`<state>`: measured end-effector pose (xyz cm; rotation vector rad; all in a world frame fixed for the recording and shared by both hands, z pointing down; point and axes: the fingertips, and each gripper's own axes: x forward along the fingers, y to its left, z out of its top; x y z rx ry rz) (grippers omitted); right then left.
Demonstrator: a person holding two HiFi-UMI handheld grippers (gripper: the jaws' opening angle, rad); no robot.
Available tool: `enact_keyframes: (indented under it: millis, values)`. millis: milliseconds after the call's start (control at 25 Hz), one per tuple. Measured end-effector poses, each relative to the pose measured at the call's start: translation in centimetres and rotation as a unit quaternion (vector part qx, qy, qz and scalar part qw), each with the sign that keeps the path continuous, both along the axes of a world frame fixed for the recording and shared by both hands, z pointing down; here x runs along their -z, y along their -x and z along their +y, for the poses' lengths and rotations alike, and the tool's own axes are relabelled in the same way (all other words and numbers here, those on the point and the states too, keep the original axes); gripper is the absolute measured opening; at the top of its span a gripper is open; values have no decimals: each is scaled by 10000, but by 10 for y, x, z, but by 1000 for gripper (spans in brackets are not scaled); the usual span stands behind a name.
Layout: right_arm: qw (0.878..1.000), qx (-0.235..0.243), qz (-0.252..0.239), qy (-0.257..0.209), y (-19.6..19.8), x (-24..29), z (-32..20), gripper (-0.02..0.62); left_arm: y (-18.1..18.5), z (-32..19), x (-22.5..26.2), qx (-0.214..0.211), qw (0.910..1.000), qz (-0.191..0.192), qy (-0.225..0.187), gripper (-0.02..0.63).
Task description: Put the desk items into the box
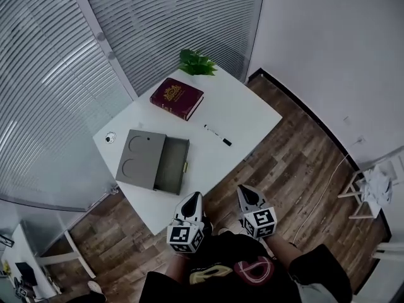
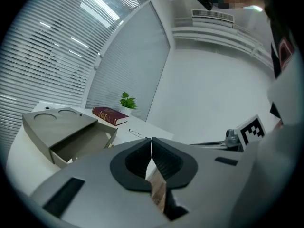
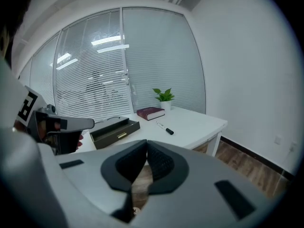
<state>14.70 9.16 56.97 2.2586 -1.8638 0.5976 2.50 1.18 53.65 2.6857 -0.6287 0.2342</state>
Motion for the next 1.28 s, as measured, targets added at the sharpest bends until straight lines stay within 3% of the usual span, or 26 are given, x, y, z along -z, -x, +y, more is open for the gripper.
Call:
enact_keyframes:
  millis: [720, 1280]
  values:
    - [9996, -167, 96, 223, -4, 5, -97, 11, 19, -92, 6, 108, 9997, 202, 83, 18]
    - [9987, 128, 40, 485, -31, 2, -131, 12, 13, -116, 13, 638, 9977, 170, 159, 18]
